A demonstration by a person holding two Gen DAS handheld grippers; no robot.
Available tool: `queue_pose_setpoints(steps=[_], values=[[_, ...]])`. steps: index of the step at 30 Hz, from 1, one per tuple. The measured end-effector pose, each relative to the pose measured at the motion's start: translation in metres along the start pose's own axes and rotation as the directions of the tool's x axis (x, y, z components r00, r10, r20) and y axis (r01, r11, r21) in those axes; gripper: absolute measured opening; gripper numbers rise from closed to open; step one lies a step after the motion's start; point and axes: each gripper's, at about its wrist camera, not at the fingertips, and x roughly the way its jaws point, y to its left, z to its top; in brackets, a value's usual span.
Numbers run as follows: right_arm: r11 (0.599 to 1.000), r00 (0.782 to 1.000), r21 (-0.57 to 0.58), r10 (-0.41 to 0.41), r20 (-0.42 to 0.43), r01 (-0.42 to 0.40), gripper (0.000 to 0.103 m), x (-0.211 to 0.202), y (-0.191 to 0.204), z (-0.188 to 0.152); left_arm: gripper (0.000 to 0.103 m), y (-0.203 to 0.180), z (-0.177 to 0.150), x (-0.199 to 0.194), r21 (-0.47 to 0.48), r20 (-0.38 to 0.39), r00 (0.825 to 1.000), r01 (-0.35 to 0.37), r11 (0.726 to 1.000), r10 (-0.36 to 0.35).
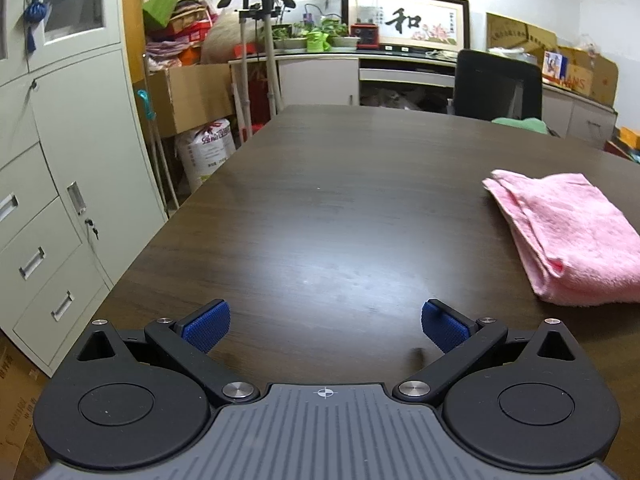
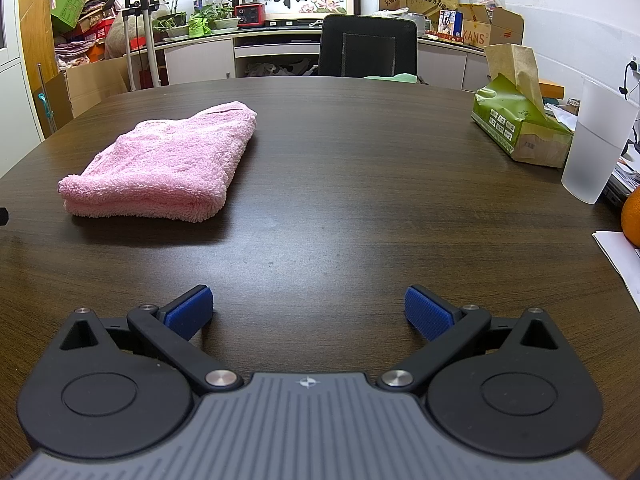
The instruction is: Fold towel
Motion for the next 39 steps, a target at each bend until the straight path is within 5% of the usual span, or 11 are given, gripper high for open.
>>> queue_pose_setpoints(steps=[11,21,34,39], values=[[1.000,1.000,0.000,0.000,0.000,0.000,0.103,0.000,0.000,0.000,0.103,0.028,0.002,0.004,-0.036,0.005,0.997,-0.078,0.996,0.078],[1.000,1.000,0.009,-0.024,0.004,0.024,0.103,0.002,-0.004,0.000,0.103,0.031,-0.001,0.009,-0.026,-0.024,0.998,-0.066,0.997,0.065],[0.980,0.986,0.114,-0.164,-0.013,0.165,0.103,0.015,-0.110,0.018,0.103,0.039,-0.001,0.012,-0.047,-0.035,0.998,-0.047,0.998,0.046],[0.978,0.988,0.140,-0.155,-0.004,0.154,0.103,0.021,-0.129,0.014,0.103,0.041,-0.001,0.014,-0.048,-0.037,0.998,-0.044,0.998,0.042]])
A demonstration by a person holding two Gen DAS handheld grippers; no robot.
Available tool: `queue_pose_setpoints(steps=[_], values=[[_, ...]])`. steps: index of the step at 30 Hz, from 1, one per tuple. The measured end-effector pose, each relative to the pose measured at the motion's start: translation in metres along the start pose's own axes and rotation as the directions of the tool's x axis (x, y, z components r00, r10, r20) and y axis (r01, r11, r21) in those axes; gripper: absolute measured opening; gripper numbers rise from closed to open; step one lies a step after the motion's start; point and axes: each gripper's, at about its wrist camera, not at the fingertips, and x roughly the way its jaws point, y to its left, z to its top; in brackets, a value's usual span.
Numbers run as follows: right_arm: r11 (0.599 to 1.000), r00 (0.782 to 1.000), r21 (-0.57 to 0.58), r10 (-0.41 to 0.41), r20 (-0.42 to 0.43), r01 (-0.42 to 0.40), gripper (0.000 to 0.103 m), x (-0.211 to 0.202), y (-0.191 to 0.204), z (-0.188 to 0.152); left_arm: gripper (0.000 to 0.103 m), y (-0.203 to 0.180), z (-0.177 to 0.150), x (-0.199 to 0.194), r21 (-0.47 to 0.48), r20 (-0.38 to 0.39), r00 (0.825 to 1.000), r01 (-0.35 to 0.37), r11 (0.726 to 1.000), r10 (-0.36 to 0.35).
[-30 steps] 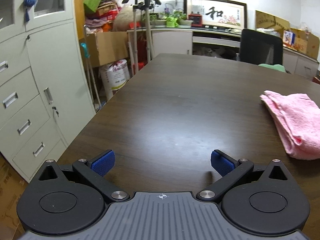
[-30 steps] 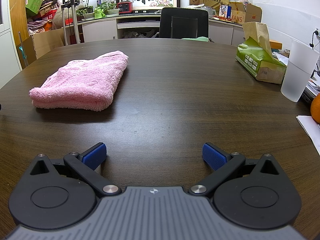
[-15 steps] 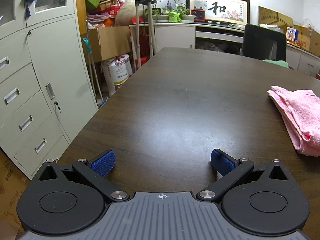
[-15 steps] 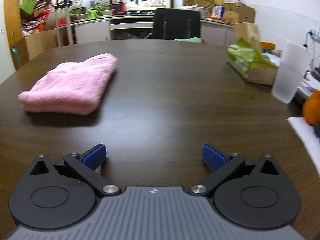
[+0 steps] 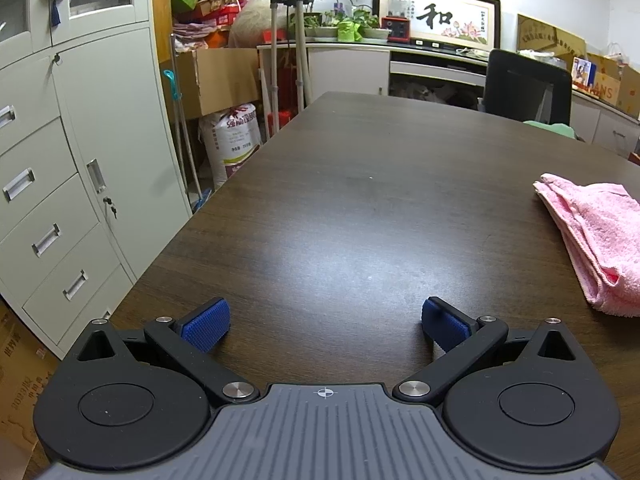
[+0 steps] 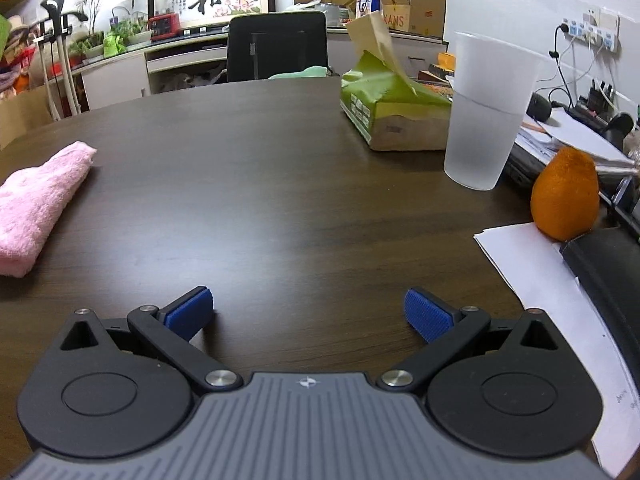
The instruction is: Fold towel
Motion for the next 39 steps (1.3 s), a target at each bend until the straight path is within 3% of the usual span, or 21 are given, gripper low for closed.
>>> queue_pose_setpoints(steps=[39], values=[[0.995,0.997,-0.068,0.074,-0.012,-0.075,0.103,0.018,-0.036,0.015,0.103,-0.003,0.000,0.002,0.012,-0.004,1.000,0.012,1.000,-0.012]])
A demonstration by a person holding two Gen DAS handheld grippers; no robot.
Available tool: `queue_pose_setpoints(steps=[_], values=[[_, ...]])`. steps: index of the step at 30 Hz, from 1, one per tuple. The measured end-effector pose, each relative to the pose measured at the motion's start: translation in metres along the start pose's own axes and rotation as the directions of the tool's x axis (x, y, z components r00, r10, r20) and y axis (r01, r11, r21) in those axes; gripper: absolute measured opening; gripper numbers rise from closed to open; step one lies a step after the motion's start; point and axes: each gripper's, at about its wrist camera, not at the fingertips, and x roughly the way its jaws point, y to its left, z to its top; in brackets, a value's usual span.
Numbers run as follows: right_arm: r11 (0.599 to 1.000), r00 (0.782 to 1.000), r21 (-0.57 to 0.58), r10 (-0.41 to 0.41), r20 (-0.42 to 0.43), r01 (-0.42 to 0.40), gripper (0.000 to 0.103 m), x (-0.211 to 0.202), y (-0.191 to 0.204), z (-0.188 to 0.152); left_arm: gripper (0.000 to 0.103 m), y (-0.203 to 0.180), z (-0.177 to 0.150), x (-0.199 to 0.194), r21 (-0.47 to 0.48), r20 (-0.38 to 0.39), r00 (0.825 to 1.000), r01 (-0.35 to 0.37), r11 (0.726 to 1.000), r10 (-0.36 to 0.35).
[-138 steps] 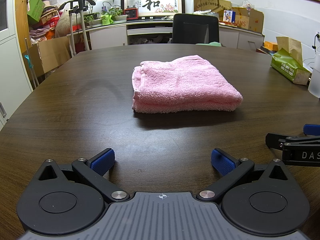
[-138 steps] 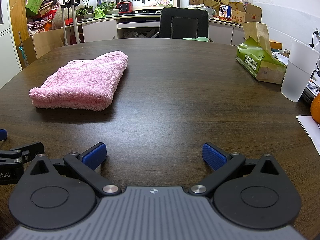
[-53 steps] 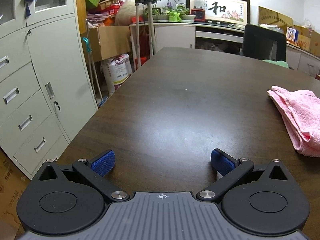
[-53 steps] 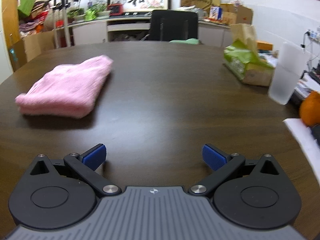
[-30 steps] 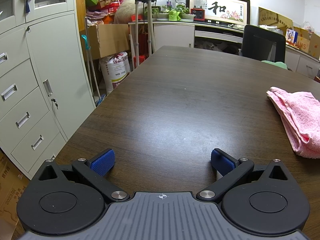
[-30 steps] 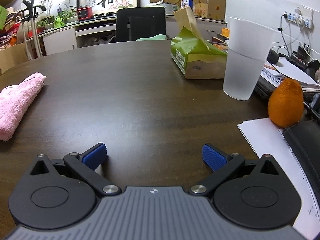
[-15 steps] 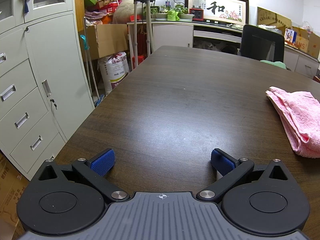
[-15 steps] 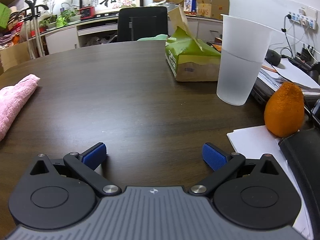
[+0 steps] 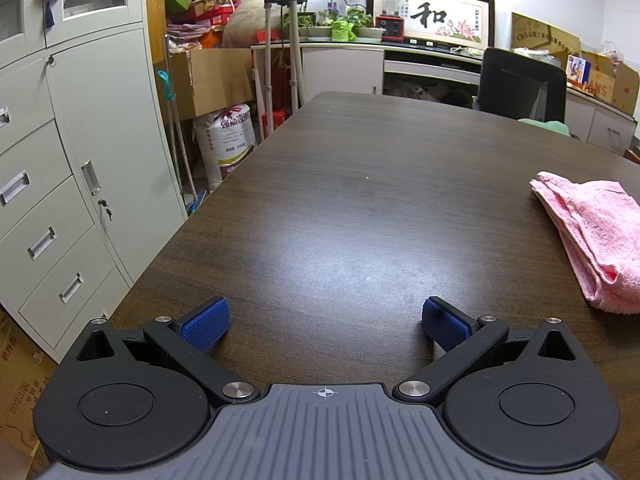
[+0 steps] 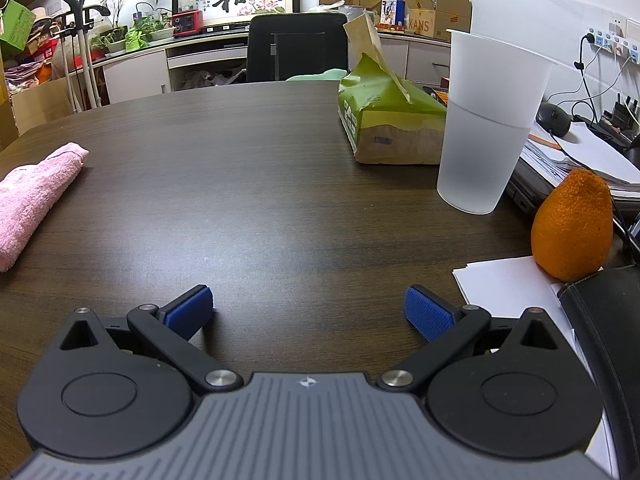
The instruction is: Fold towel
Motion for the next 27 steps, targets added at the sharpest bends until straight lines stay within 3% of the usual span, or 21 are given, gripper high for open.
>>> queue_pose_setpoints(steps=[27], values=[[1.000,1.000,-0.002,0.001,0.002,-0.001,0.103,0.0004,-0.0001,-0.0002,0.103,-0.0024,-0.0002,-0.0007,0.002,0.000,1.000,0.002,1.000,-0.002]])
